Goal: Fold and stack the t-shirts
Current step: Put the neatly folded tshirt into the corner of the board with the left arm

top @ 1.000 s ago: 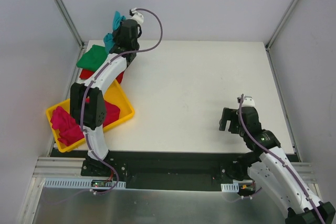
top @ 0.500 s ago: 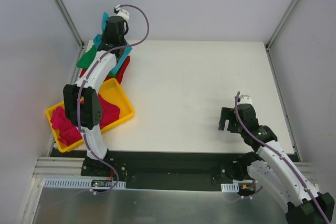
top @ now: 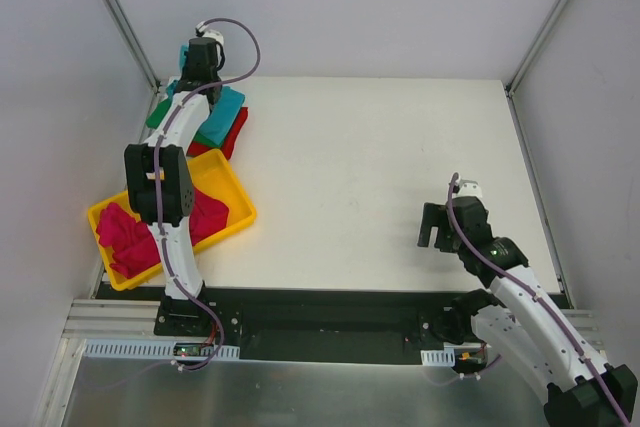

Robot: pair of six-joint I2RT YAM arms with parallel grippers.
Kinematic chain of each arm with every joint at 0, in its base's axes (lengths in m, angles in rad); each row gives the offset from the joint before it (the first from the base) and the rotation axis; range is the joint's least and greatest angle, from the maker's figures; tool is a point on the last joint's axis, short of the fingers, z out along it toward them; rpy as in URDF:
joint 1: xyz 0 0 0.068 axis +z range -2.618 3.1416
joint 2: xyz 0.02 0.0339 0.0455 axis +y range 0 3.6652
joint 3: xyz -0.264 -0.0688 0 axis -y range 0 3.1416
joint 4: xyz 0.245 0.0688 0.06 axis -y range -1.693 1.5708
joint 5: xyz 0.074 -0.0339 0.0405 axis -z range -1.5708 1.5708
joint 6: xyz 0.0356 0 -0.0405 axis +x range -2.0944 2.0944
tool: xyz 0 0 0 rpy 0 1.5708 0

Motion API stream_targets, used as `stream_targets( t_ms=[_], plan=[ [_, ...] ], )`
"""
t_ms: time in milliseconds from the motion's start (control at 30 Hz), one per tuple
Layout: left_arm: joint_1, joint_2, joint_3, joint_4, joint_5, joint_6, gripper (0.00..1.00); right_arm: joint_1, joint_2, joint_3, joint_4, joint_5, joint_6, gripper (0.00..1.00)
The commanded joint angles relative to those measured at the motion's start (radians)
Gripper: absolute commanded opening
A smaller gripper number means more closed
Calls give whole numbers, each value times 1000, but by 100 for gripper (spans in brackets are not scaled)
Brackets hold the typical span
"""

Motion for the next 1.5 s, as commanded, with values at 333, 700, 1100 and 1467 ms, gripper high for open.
stream_targets(
  t_ms=[333, 700, 1100, 1467],
  plan=[
    [44, 1, 97, -9, -23, -90, 99, -5, 10, 67, -42, 63, 28, 96],
    [39, -401, -130, -120, 322, -324, 99, -5, -54, 60, -41, -17, 22, 96],
    [171, -229, -37, -161, 534, -399, 99, -5, -71, 46, -21, -48, 13, 96],
    [275, -25, -49, -164, 594, -437, 99, -5, -39, 58, -50, -35, 19, 96]
  ],
)
